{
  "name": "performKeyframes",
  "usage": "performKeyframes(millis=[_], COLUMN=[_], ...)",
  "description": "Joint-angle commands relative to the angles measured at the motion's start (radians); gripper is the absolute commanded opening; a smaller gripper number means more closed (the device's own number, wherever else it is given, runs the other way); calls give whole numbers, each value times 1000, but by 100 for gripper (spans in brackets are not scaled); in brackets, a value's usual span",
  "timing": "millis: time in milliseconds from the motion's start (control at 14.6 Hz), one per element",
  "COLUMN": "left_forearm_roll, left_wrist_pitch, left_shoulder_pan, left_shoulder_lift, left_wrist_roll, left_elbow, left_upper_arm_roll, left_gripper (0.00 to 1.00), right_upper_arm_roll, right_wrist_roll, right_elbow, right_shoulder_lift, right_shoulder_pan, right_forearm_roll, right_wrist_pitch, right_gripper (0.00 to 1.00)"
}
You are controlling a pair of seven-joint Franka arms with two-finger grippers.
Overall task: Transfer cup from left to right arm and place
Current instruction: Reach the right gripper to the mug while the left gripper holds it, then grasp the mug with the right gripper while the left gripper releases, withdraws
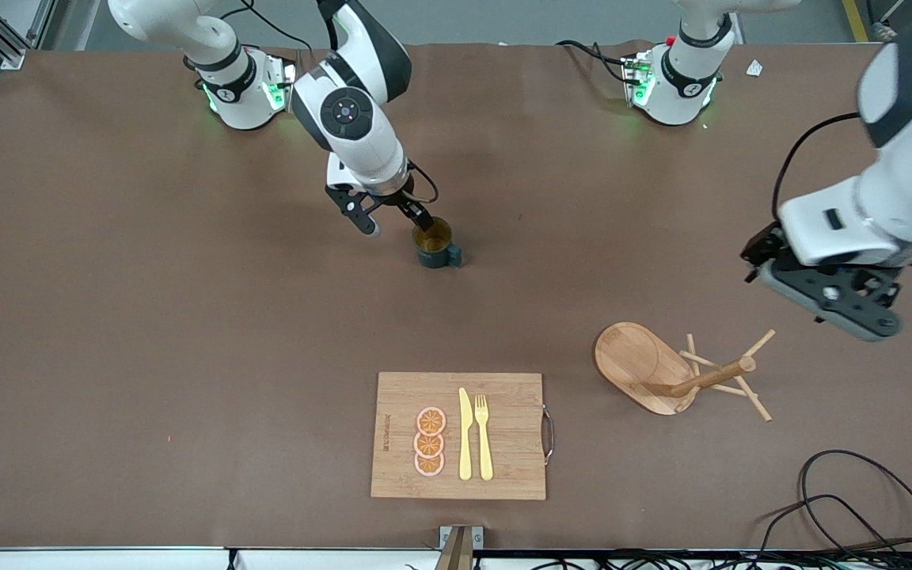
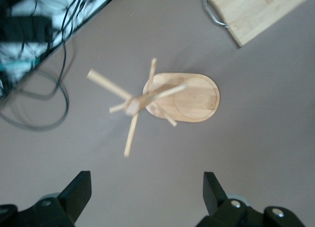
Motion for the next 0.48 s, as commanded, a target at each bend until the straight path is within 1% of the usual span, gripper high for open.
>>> performKeyframes(millis=[0, 69, 206, 274, 411], left_forearm_roll=[-35, -36, -65, -67, -73], left_wrist_pitch=[-46, -62, -65, -66, -66], left_shoulder_pan=[34, 50, 79, 103, 116], left_shoulder_lift=[-39, -47, -50, -50, -53], left_wrist_roll=[-188, -282, -358, -355, -356], left_elbow=[-26, -25, -29, -29, -29], left_upper_arm_roll=[-4, -4, -2, -4, -4], left_gripper=[100, 100, 100, 100, 100], right_upper_arm_roll=[-16, -16, -14, -14, -14], right_wrist_roll=[210, 316, 520, 563, 607], right_elbow=[-25, -23, -22, -20, -19], right_shoulder_lift=[36, 54, 79, 85, 87], right_shoulder_pan=[62, 75, 86, 86, 86], right_forearm_roll=[-44, -72, -132, -147, -147], right_wrist_pitch=[56, 84, 122, 129, 139], right_gripper=[100, 100, 100, 100, 100])
